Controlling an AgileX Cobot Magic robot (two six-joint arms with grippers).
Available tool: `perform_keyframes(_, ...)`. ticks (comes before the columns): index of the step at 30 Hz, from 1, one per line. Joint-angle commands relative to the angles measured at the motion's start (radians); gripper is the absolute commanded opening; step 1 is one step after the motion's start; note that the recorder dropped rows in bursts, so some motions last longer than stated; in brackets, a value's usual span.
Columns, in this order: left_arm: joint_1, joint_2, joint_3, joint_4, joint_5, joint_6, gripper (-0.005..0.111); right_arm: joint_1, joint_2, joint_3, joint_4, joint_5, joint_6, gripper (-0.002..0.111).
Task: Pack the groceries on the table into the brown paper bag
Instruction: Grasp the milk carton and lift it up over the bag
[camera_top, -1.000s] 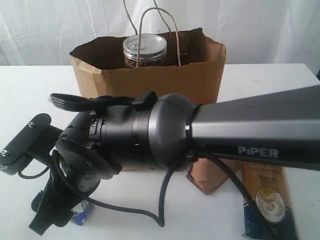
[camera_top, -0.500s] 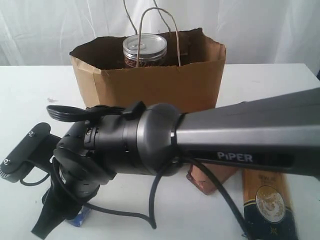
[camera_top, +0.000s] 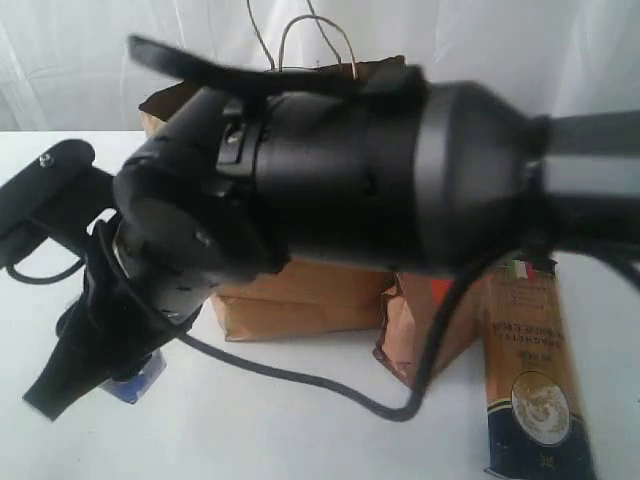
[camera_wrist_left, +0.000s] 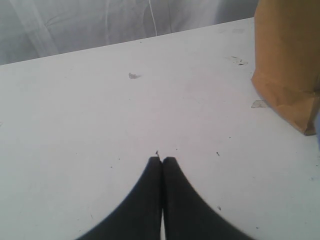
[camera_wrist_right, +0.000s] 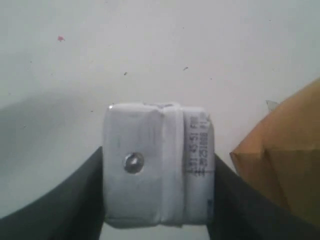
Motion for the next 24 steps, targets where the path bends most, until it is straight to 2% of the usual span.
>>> perform_keyframes(1,0.003,-0.005,0.004,-0.001,-0.003,-0.001,0.0,-0.004,-0.116,-0.011,0.005,0.058,0.04,0.0)
perform_keyframes(10,0.003,-0.005,0.004,-0.001,-0.003,-0.001,0.0,-0.004,-0.37,-0.01,-0.027,0.189,0.069,0.0)
perform_keyframes(13,0.003,-0.005,0.004,-0.001,-0.003,-0.001,0.0,-0.004,-0.444,-0.01,-0.204,0.279,0.184,0.0)
perform_keyframes(24,0.003,-0.005,0.004,-0.001,-0.003,-0.001,0.0,-0.008,-0.57,-0.01,-0.599,0.455,0.428,0.0)
